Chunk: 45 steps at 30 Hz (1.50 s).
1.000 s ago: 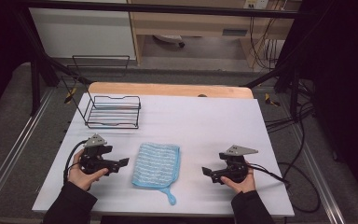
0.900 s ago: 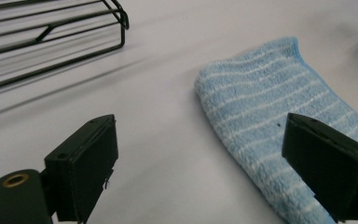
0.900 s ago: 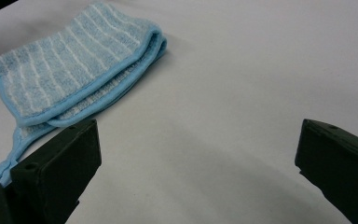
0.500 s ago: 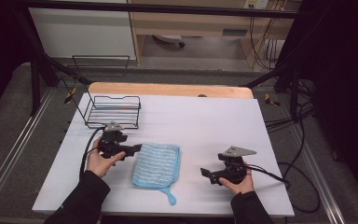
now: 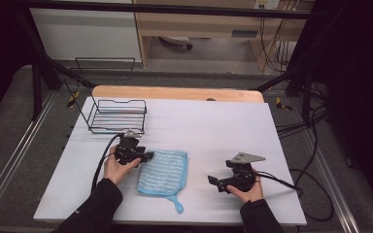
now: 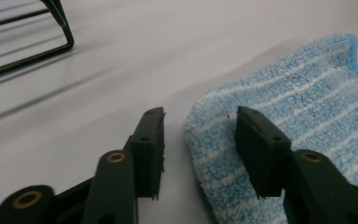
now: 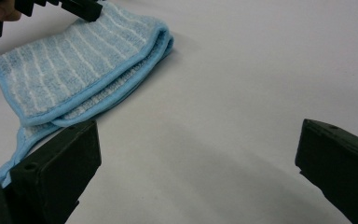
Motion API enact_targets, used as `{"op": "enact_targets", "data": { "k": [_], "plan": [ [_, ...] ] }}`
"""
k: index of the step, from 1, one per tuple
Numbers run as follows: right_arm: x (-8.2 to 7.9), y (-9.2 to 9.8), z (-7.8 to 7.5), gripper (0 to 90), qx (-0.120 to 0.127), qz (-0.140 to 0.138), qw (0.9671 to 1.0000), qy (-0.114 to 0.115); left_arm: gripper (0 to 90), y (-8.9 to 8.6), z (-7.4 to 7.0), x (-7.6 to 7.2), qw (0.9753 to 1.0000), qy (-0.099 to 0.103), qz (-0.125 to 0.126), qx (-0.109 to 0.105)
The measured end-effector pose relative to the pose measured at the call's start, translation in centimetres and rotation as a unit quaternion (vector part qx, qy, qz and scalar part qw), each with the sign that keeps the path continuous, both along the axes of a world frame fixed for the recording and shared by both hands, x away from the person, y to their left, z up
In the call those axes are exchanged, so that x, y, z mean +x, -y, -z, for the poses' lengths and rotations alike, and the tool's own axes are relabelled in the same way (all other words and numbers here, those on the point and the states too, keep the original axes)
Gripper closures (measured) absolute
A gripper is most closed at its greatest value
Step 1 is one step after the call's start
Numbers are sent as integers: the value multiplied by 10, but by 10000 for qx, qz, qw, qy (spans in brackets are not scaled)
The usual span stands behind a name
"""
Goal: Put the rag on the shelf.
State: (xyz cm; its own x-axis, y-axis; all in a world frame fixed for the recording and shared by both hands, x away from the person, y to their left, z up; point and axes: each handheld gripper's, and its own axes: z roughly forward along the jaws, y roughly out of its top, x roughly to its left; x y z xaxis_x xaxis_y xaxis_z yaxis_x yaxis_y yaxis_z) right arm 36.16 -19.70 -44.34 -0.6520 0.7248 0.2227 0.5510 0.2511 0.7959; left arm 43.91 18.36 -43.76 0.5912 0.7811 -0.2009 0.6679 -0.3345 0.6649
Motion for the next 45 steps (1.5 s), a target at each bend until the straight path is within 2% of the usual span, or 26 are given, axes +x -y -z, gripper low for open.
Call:
{"op": "enact_targets", "data": {
  "k": [3,6,12,17,25,27,31,33,36,37,43,45],
  "plan": [
    [0,0,0,9,-1,11,10000,-16,660,1,3,0,9999,-139,43,-37],
    [1,0,0,9,8,15,10000,-28,685,3,3,-1,9999,-159,60,-22],
    [2,-1,0,8,44,41,10000,-75,791,2,2,-4,9998,-188,13,-38],
    [3,-6,-3,7,6,12,10000,-13,807,2,0,-10,9999,-125,-53,20],
    [16,-33,-13,16,-80,-6,10000,-20,806,-1,3,-14,9999,-59,-98,26],
    [24,-46,-17,39,-134,-15,9999,-3,798,0,5,-15,9999,11,-96,56],
    [36,-59,-18,73,-111,41,9999,-87,789,-1,8,-16,9999,119,-88,49],
    [48,-72,-16,113,-116,80,9998,-106,786,0,8,-16,9998,140,-65,86],
    [55,-80,-14,147,-72,85,9998,-141,785,0,8,-16,9998,146,-61,100],
    [61,-87,-12,189,-73,103,9998,-175,785,0,8,-16,9998,146,-62,96],
    [71,-102,-3,294,-247,143,9993,-238,784,0,8,-15,9999,134,-71,81],
    [73,-105,1,347,-205,128,9994,-255,784,0,8,-15,9998,136,-71,81]
  ]
}}
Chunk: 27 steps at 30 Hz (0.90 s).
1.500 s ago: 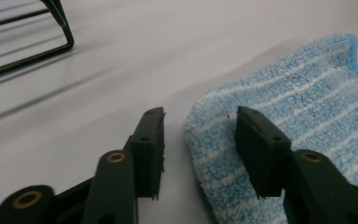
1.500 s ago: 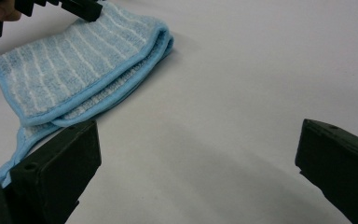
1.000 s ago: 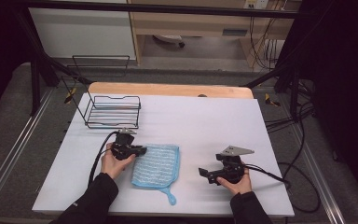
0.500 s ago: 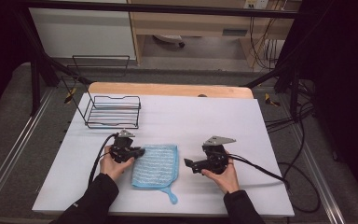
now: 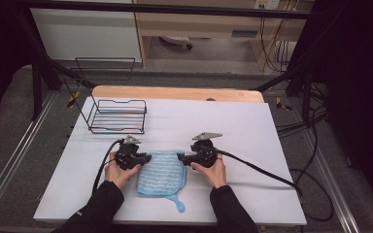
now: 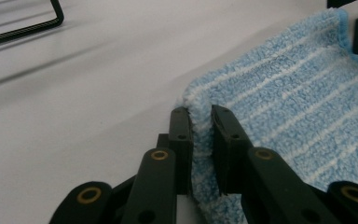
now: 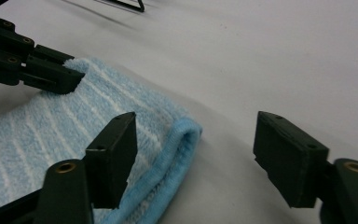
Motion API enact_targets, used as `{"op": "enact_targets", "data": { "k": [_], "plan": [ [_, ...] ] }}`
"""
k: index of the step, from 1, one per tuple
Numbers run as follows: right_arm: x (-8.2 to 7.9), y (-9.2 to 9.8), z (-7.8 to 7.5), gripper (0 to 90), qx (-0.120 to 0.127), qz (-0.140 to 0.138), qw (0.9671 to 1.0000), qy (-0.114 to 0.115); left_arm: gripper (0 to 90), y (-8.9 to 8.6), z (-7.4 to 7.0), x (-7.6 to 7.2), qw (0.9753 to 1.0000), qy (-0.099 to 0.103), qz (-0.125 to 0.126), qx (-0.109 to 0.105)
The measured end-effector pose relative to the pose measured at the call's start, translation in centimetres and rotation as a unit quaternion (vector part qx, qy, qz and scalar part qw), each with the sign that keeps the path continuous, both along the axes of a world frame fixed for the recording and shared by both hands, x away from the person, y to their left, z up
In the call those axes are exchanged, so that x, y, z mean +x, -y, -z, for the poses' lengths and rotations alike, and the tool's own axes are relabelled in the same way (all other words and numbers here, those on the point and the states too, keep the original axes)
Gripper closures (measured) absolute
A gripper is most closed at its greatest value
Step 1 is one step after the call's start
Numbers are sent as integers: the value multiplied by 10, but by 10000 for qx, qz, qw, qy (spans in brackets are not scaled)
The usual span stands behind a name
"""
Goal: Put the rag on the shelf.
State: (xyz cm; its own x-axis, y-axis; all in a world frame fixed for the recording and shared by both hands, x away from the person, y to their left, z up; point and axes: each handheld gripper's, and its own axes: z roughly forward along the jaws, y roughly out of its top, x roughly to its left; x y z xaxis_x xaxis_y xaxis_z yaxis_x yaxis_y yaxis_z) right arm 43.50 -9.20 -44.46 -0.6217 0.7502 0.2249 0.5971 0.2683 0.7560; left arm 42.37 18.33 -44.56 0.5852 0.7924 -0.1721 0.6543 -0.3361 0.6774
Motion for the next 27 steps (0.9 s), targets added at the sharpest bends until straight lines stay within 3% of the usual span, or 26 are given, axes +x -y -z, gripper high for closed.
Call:
{"op": "enact_targets", "data": {
  "k": [11,27],
  "plan": [
    [4,-6,11,569,131,4,9992,-388,779,0,0,0,10000,16,23,7],
    [0,-8,12,747,368,-29,9958,-841,776,-2,1,1,10000,-7,51,-73]
  ]
}}
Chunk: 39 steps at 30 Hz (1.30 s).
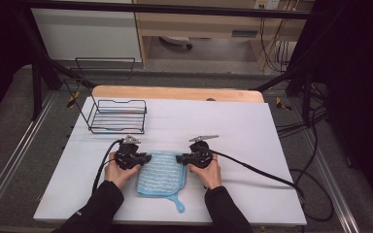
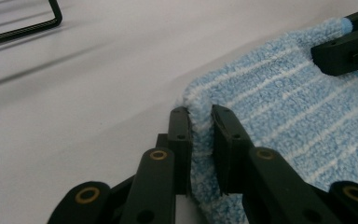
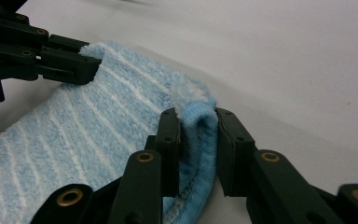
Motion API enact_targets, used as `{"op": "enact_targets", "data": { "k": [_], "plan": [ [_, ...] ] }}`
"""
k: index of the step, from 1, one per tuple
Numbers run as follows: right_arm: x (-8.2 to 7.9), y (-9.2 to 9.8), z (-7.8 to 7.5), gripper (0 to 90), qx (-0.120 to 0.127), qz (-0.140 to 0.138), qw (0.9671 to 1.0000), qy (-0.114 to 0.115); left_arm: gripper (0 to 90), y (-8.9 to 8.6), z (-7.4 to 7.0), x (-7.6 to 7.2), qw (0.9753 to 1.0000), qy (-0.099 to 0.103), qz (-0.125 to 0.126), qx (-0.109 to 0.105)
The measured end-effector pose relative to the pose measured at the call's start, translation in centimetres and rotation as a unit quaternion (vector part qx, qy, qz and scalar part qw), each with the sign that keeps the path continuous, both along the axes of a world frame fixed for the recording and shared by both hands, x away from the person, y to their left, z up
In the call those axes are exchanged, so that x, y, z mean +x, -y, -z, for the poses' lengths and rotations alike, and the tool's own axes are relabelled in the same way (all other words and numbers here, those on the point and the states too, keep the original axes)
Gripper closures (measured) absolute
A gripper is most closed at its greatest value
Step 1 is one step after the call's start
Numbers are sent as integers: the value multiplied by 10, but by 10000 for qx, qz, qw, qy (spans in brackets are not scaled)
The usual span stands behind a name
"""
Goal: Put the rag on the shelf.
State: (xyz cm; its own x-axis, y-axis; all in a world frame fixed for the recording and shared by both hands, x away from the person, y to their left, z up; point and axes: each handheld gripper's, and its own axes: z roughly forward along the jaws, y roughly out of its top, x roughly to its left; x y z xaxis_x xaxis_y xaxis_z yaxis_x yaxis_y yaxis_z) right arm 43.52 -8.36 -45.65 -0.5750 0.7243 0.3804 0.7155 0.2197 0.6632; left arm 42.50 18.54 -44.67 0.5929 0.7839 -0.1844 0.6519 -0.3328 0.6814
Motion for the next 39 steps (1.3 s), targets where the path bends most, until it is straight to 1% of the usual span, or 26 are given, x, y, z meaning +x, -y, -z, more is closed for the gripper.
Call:
{"op": "enact_targets", "data": {
  "k": [3,6,8,12,14,17,18,19,20,23,26,28,30,31,32,34,35,36,39],
  "plan": [
    [0,0,-1,772,20,10,10000,-34,779,-1,0,0,10000,-32,-2,-59],
    [0,1,-2,787,40,17,10000,-36,787,-3,0,1,9998,-86,-21,-162],
    [1,2,-4,793,60,25,10000,-68,795,-4,-1,1,9997,-88,-29,-220],
    [-1,3,-8,797,93,20,10000,-11,797,-6,-3,0,9995,-38,-20,-307],
    [-2,4,-9,798,121,22,9999,16,797,-8,-6,-1,9992,-9,-28,-392],
    [-5,5,-14,799,206,20,9997,113,797,-11,-11,-3,9987,89,-5,-501],
    [-7,5,-17,799,277,28,9995,151,797,-12,-13,-5,9986,116,11,-520],
    [-7,5,-17,799,277,28,9995,151,797,-13,-14,-6,9984,153,7,-550],
    [-8,6,-20,800,337,30,9992,224,797,-13,-16,-7,9982,186,29,-570],
    [-10,7,-24,800,397,34,9988,280,797,-15,-22,-10,9974,293,40,-650],
    [-13,9,-30,801,509,44,9976,457,797,-17,-27,-12,9966,399,49,-723],
    [-14,9,-32,801,527,48,9975,464,797,-17,-30,-14,9960,466,50,-762],
    [-17,9,-36,802,526,26,9968,601,797,-18,-32,-15,9957,519,61,-762],
    [-17,9,-36,802,526,26,9968,601,797,-18,-34,-16,9955,544,54,-773],
    [-18,9,-40,803,511,9,9963,688,797,-18,-35,-17,9952,569,46,-791],
    [-20,8,-43,803,499,5,9957,782,797,-19,-38,-18,9948,617,51,-806],
    [-20,8,-43,803,499,5,9957,782,797,-19,-40,-18,9944,648,48,-829],
    [-22,8,-47,803,477,-17,9949,889,797,-20,-42,-19,9942,686,57,-828],
    [-25,8,-54,803,522,-15,9934,1020,797,-21,-49,-22,9930,827,68,-842]
  ]
}}
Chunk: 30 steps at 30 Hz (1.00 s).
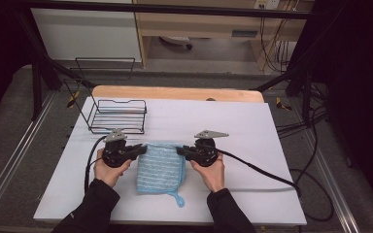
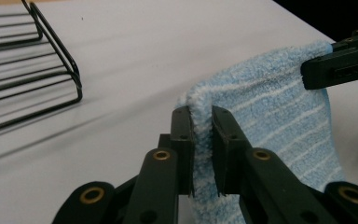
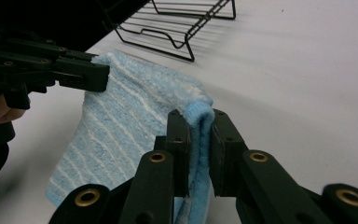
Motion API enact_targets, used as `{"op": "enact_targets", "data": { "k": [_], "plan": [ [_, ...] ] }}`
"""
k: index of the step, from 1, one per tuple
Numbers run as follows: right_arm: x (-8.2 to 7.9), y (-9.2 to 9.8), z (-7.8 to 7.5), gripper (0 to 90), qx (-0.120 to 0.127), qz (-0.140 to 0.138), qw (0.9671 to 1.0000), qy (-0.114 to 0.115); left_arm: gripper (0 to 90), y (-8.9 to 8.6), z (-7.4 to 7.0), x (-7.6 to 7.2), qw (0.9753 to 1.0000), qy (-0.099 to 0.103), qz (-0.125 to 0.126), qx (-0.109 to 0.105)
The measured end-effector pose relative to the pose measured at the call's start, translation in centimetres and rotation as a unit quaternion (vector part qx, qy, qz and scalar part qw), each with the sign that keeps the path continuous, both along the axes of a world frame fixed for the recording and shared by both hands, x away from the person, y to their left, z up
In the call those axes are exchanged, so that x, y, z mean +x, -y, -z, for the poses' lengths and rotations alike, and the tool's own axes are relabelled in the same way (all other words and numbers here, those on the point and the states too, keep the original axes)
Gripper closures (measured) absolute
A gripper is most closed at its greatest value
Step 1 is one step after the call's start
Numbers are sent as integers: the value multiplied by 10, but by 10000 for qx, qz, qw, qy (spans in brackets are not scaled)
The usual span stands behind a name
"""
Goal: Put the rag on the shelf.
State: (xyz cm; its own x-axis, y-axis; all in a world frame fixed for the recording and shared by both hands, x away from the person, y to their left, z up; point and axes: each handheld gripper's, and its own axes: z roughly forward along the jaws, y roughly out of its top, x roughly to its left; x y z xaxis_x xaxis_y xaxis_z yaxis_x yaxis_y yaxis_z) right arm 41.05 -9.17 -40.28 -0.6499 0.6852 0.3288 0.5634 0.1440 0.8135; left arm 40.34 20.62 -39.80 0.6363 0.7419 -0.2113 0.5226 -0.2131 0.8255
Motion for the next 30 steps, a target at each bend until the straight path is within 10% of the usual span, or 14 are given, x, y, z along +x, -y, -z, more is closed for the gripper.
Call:
{"op": "enact_targets", "data": {
  "k": [30],
  "plan": [
    [-28,-5,-66,804,239,50,9900,1388,797,-10,-58,-30,9916,1143,-167,-574]
  ]
}}
